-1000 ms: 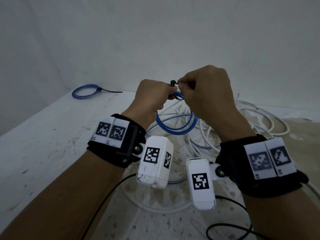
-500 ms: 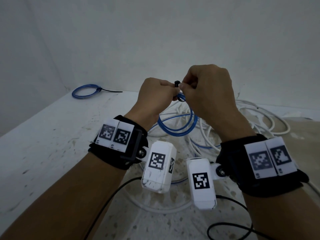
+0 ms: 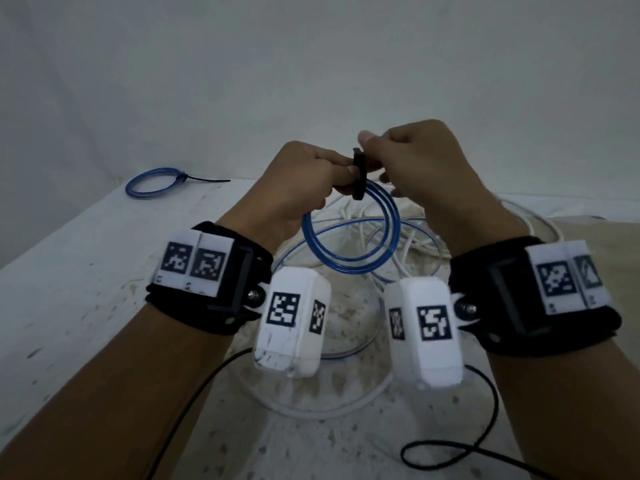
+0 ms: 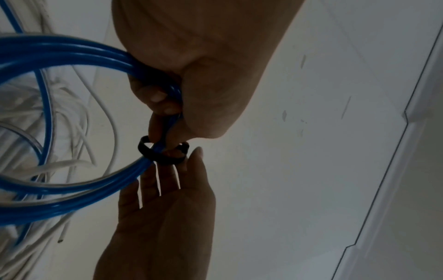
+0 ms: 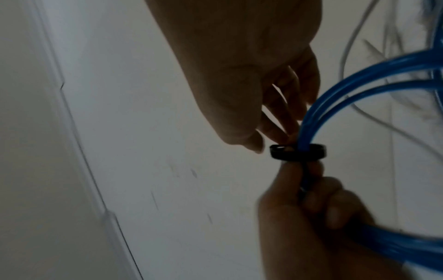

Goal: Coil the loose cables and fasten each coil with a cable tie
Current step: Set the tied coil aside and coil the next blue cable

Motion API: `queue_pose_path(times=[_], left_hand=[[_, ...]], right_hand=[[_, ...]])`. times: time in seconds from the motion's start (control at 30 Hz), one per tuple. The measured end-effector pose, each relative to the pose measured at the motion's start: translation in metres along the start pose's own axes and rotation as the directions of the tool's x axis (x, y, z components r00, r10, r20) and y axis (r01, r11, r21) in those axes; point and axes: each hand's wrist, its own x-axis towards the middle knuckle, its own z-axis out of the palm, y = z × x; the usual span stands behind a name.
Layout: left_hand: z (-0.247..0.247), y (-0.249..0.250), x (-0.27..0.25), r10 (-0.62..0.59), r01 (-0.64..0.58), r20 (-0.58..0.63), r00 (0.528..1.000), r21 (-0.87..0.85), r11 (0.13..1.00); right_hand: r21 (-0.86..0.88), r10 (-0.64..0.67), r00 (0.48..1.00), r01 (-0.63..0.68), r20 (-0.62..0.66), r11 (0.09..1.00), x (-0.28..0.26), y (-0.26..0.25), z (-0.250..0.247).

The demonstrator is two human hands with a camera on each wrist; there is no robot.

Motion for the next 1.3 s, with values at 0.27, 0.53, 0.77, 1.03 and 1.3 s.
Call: queue_pose_path(times=[0.27, 0.53, 0.77, 1.03, 1.3], left_hand=[[0.005, 0.002, -0.003, 0.013, -0.004, 0.149, 0.989, -0.057, 0.998], [0.016, 0.000, -0.005, -0.037, 0.063, 0.237, 0.971, -0.103, 0.993], [0.007, -0.002, 0.001, -0.099, 0.119, 0.106, 0.989, -0.196, 0.973], [0.011, 0.000, 0.000, -0.083, 0.099, 0.084, 0.993, -0.206, 0.974], [0.015, 0.001, -0.002, -0.092, 0.107, 0.080, 0.993, -0.210, 0.972]], right_hand=[[0.388, 0.223, 0.959, -0.276, 0.175, 0.880, -0.004, -0.002, -0.014], [0.341, 0.204, 0.979, -0.183, -0.028, 0.922, 0.004, 0.002, -0.015], [0.131, 0.022, 0.994, -0.037, 0.110, 0.991, 0.003, 0.006, -0.014], [-0.094, -0.138, 0.990, 0.136, -0.022, 0.986, 0.012, 0.008, -0.009], [-0.131, -0.145, 0.986, 0.133, -0.088, 0.982, 0.015, 0.015, -0.006]])
